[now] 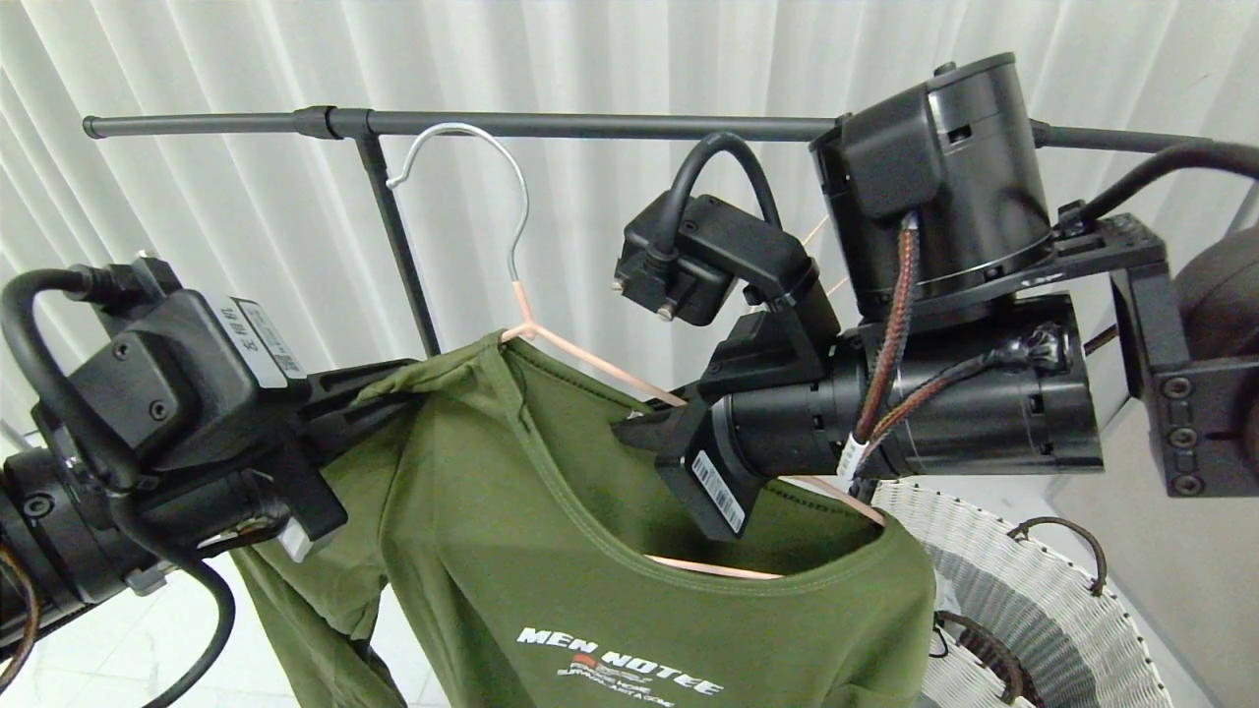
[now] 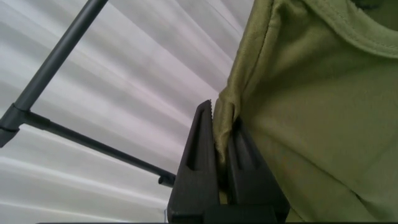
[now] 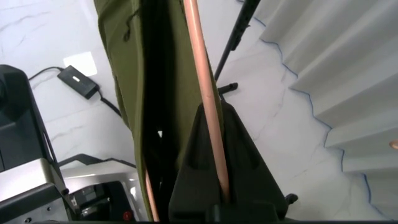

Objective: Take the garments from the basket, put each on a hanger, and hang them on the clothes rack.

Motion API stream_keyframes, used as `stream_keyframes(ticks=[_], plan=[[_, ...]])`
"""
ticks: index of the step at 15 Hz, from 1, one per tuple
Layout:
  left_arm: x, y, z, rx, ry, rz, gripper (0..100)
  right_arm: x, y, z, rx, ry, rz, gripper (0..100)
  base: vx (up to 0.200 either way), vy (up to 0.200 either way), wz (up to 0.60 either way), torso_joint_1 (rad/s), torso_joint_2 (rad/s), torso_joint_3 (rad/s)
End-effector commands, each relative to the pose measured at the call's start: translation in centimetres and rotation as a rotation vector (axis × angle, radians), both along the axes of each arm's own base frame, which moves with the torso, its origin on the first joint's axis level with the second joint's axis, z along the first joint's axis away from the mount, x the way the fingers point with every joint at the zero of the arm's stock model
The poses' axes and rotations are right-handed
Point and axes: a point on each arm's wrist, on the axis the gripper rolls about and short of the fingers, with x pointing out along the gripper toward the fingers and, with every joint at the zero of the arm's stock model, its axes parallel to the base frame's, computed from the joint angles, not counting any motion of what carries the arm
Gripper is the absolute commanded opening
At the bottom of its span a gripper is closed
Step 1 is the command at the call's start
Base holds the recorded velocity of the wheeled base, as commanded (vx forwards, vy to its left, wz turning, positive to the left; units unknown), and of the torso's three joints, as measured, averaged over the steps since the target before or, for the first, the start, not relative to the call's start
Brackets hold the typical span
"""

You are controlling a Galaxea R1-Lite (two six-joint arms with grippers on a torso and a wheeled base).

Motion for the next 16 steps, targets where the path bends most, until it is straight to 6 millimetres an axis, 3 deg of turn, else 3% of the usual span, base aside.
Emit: stream_keyframes(ticks=[1,11,16], plan=[[0.0,0.0,0.0,0.001,0.002,0.003,100,-0.2,-0.1,0.3,0.007,-0.004,0.005,0,0.000,0.000,0.00,0.000,0.00,0.000],[0.0,1.5,-0.7,-0.007,0.024,0.078,100,-0.5,-1.8,2.0,0.066,-0.039,-0.029,0,0.000,0.000,0.00,0.000,0.00,0.000],[0.7,4.2,-4.0,-0.152,0.234,0.279,100,-1.6,-3.5,2.7,0.153,-0.082,-0.013,0,0.000,0.000,0.00,0.000,0.00,0.000]])
